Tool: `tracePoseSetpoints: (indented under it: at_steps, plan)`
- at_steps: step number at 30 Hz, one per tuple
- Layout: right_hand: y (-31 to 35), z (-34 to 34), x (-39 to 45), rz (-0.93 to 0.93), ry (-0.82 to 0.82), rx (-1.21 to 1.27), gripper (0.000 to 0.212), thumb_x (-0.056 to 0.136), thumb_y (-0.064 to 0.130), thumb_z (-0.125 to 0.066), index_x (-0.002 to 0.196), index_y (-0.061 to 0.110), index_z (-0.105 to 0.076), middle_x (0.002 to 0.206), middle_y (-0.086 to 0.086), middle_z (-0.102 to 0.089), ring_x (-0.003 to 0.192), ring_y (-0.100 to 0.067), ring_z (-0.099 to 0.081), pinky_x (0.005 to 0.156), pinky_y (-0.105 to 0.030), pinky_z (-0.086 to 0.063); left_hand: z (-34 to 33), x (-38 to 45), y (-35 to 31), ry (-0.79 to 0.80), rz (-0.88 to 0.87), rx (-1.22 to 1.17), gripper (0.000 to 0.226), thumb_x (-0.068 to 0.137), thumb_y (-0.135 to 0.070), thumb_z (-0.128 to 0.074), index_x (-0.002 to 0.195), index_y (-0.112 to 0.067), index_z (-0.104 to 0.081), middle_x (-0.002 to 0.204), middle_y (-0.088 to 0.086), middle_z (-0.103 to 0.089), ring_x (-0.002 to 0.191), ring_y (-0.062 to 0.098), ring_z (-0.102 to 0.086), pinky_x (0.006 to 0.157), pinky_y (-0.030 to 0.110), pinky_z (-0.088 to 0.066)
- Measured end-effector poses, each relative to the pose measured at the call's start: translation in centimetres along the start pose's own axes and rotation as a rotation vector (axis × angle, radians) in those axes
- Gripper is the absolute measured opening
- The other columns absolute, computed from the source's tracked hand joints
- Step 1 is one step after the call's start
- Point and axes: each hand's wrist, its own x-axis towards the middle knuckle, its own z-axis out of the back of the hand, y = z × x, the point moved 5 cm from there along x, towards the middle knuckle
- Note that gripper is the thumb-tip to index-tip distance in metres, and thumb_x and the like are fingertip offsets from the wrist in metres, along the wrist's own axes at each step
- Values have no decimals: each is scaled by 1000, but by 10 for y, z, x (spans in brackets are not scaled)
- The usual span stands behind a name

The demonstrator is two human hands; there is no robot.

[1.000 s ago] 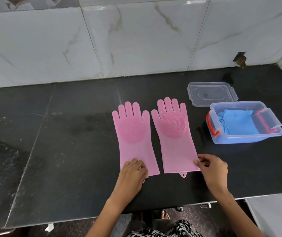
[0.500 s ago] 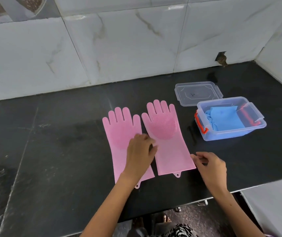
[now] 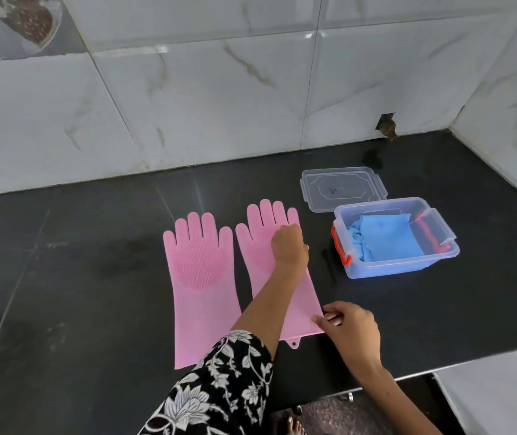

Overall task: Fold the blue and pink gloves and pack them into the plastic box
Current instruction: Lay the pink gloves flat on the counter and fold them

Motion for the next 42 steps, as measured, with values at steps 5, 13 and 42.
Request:
tracePoseSetpoints:
  at_steps: [5,13,42]
  plan:
    - [1,-4,5,-33,43,66,9,74,23,-76,82,24,-73,74,13,-68,66,-3,-62,61,-19,-52,-1,5,-7,-31,42,-15,17,89,-8,-60,107,-7,-62,100,12,-67,87,23,-65,75,26,-51]
    - [47,20,-6,199,-13,286,16,72,10,-77,79,24,-73,71,17,-67,70,3,-63,61,-7,-49,49,6,16,-186,103,-221,23,82,-4,-64,105,-1,-64,104,12,-59,90,24,-63,76,25,-50]
    - [159,-104,96,56,67,213,23,85,16,-66,89,-6,-68,81,-18,-71,71,-31,-66,66,-35,-55,104,-39,234,-419,426,-555,13,73,-8,-78,84,-2,-74,74,2,-70,65,13,-60,66,22,-45]
